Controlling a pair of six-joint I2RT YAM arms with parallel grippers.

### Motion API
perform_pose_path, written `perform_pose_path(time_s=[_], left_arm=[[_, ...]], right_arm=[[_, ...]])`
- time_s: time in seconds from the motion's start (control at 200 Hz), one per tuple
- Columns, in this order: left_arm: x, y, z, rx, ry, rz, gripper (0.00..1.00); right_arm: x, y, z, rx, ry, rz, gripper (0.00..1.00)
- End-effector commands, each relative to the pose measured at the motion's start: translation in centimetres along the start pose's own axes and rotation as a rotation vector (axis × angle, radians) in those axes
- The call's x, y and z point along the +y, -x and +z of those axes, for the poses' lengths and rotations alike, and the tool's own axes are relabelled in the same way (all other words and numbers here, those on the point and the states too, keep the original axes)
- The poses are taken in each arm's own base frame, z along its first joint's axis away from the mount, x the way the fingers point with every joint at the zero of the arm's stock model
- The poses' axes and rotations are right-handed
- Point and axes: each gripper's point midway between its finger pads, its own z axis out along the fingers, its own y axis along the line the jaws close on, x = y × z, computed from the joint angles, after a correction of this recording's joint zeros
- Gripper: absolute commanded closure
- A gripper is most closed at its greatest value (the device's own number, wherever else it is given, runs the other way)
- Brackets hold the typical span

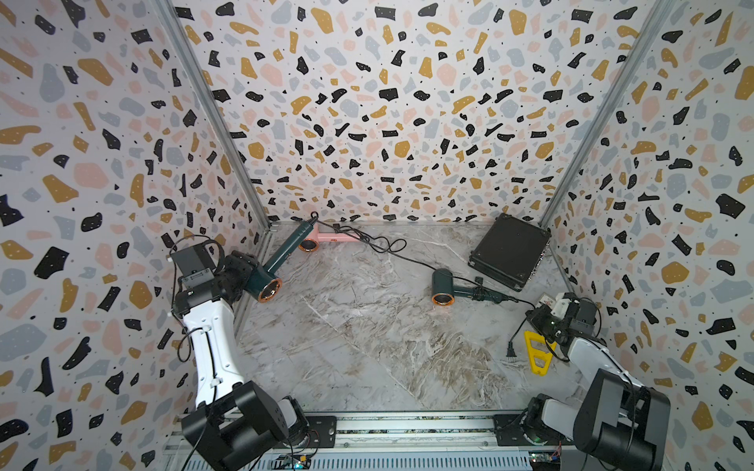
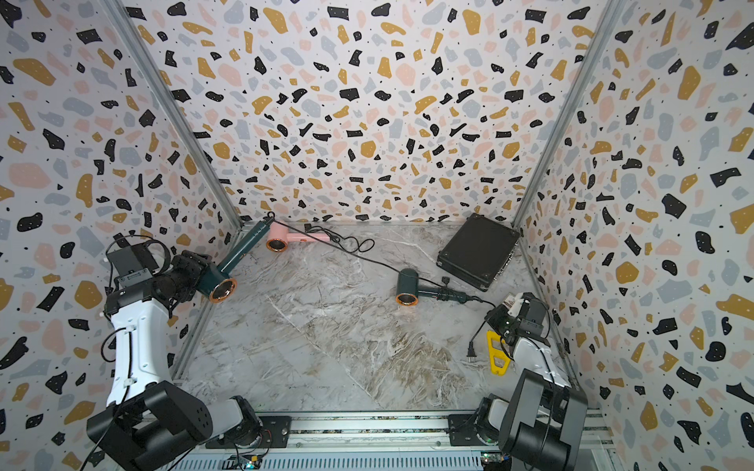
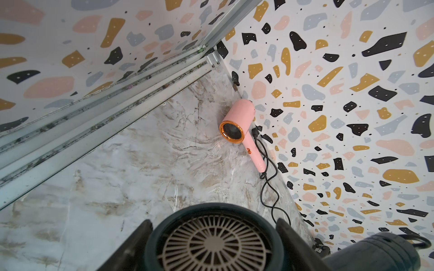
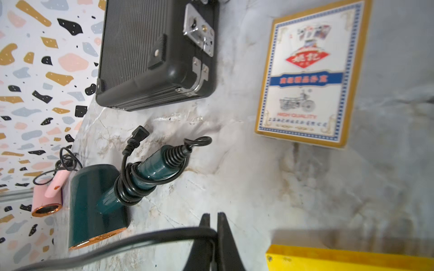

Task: Wrap the cord around the hair dryer
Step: Adjust the power cord at the center of the board.

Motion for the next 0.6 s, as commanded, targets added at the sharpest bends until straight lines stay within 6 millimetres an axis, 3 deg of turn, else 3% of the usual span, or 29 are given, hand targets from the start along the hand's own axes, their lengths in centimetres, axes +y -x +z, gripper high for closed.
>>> perform_pose_path(time_s=[0.0,0.105,0.185,0.29,0.456,0.476,0.561,0.596], left_arm=[[-1.6,5.0,-2.4,-0.207,-0.047,-0.024,1.0],[-1.3,5.6,-3.3,-0.24,0.006,0.048,1.0],[-1.7,5.0,-2.8,-0.204,0.025,0.13,1.0],[-3.3,2.7,-1.7,-0.148,0.088,0.341,1.0],[-6.2,-2.5,0.3,0.042,0.141,0.708,1.0],[-6.5,-3.1,0.4,0.063,0.134,0.728,1.0],[-7.3,-4.7,0.3,0.124,0.11,0.792,1.0],[-7.6,-5.3,0.0,0.145,0.097,0.808,1.0]], right_arm=[[-0.9,1.7,-0.3,-0.057,-0.007,0.079,1.0],[-1.5,2.6,-0.6,-0.088,-0.004,0.119,1.0],[-1.0,2.9,-0.7,-0.093,0.018,0.107,1.0],[0.5,2.4,-0.5,-0.043,0.051,0.043,1.0],[3.9,-0.4,-0.4,0.126,-0.003,-0.174,1.0],[4.2,-0.7,-0.5,0.141,-0.011,-0.195,0.94],[5.2,-1.2,-1.3,0.167,-0.041,-0.282,0.47],[5.9,-1.2,-1.7,0.169,-0.023,-0.306,0.38]])
